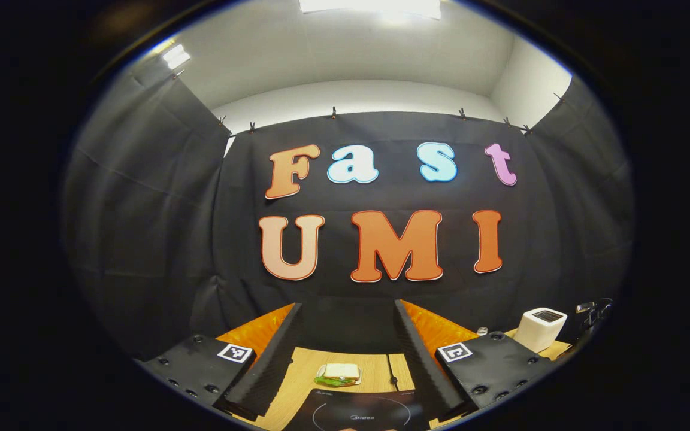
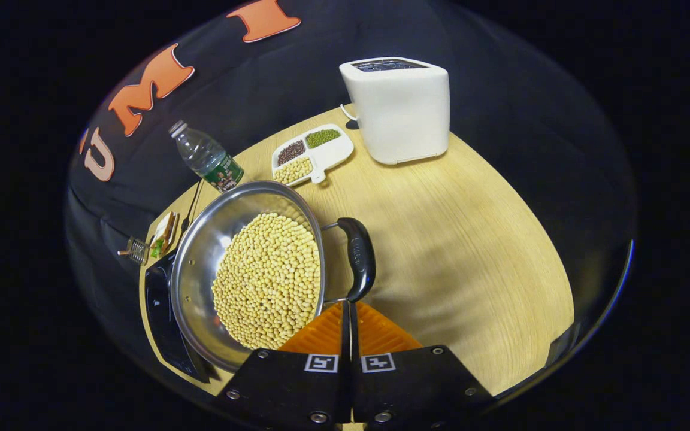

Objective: First push the handle of the pot to place it horizontally, then grasp the pot with both hands and set it on the induction cooktop.

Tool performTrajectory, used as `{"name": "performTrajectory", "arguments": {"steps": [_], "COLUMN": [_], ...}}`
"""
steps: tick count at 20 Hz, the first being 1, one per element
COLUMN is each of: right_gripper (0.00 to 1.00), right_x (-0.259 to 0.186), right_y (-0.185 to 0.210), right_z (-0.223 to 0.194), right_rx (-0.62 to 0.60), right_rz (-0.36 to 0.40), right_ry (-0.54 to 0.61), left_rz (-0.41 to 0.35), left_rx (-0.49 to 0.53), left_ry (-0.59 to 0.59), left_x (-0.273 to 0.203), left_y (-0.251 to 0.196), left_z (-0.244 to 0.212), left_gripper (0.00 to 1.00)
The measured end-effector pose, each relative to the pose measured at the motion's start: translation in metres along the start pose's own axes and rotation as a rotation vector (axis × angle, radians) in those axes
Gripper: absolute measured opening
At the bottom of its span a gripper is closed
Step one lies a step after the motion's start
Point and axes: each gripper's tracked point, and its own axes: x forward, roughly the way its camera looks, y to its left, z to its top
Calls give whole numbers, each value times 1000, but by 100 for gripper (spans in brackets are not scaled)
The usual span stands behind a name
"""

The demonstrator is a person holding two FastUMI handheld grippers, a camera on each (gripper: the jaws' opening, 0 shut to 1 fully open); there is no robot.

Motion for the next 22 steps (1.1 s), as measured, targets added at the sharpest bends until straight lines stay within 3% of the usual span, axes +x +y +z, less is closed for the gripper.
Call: {"name": "performTrajectory", "arguments": {"steps": [17, 22], "right_gripper": [0, 4], "right_x": [21, 2], "right_y": [0, 7], "right_z": [36, 33], "right_rx": [-14, -132], "right_rz": [-77, -58], "right_ry": [-45, -95], "left_rz": [-40, -93], "left_rx": [-66, -75], "left_ry": [167, 251], "left_x": [0, 2], "left_y": [-22, -48], "left_z": [-62, -95], "left_gripper": [96, 97]}}
